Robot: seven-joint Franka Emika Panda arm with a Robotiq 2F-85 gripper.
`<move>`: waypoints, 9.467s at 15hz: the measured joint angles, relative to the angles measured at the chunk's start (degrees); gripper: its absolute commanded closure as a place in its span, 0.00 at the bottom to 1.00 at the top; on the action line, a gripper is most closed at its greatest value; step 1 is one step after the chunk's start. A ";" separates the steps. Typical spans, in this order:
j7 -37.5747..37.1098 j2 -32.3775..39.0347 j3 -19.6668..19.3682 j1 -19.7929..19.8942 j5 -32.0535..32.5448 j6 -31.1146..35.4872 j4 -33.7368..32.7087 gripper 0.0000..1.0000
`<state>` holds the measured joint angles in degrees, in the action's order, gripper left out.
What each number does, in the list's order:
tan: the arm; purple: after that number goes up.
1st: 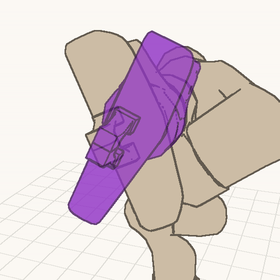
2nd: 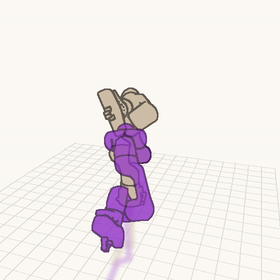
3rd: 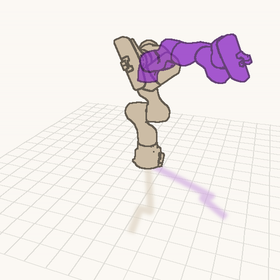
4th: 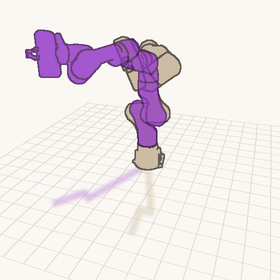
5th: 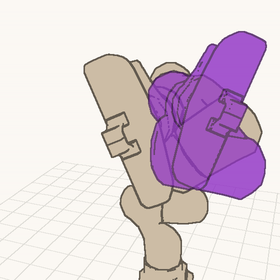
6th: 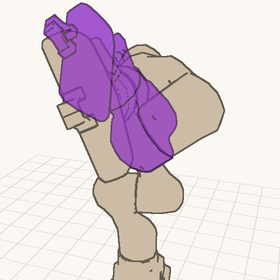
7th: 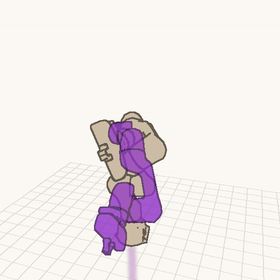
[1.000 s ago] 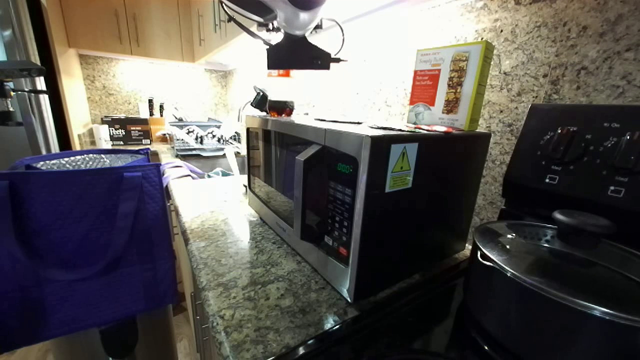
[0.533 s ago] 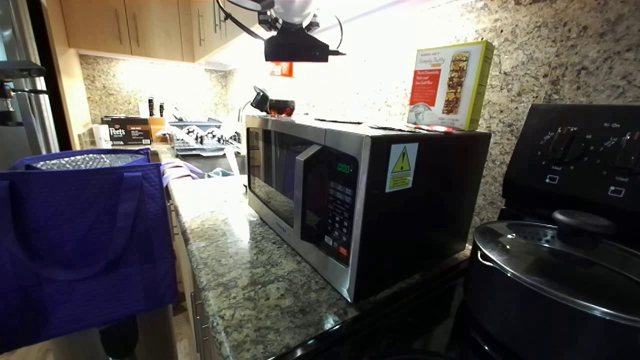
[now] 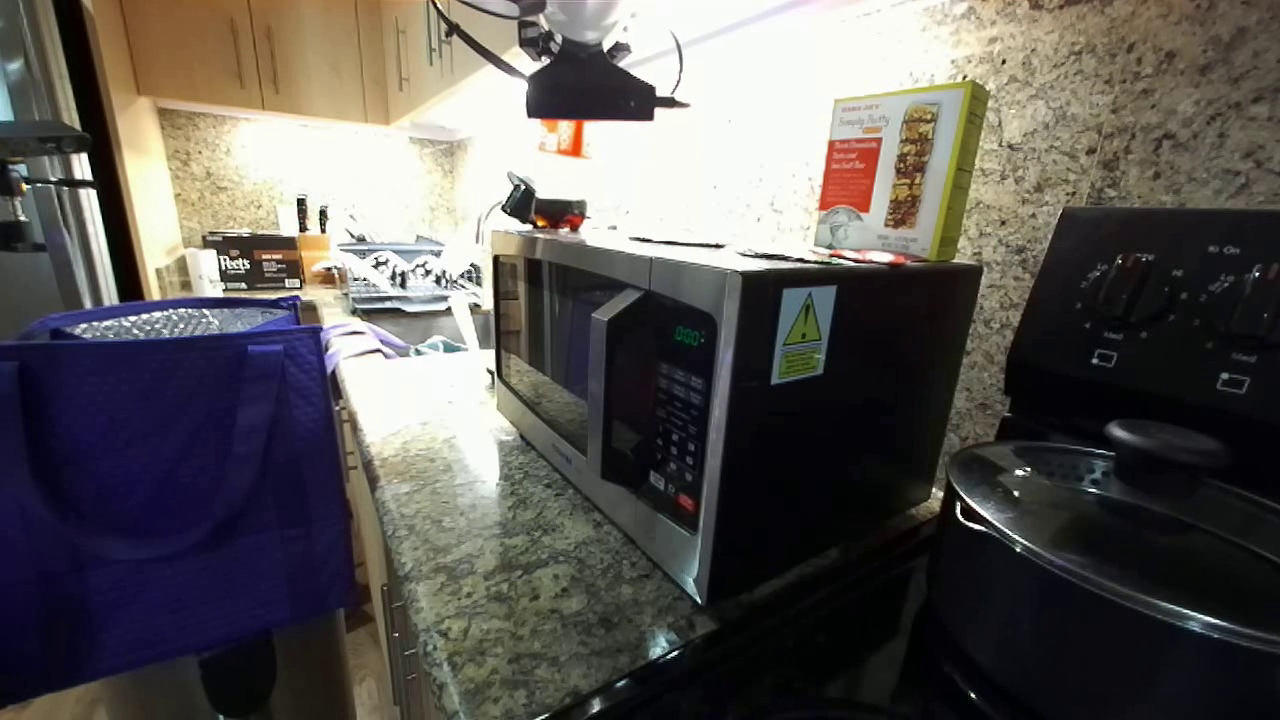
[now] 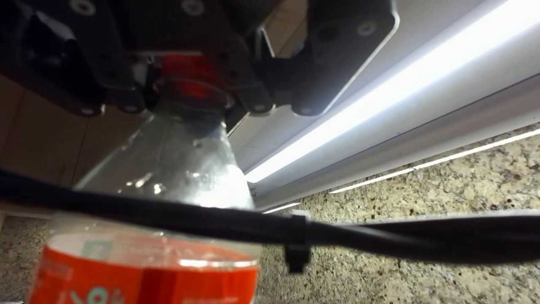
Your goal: Put the coca-cola bottle in the bag
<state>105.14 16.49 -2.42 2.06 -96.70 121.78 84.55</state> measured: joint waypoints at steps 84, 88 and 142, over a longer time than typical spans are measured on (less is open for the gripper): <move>8.91 -28.32 3.85 -3.80 8.78 -28.08 41.63 0.89; 8.42 -27.34 7.20 -5.03 9.20 -25.80 41.49 0.89; 36.47 -13.55 16.83 -18.50 -11.51 0.92 47.56 0.00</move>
<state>141.61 2.94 14.41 -16.44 -108.22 122.70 132.11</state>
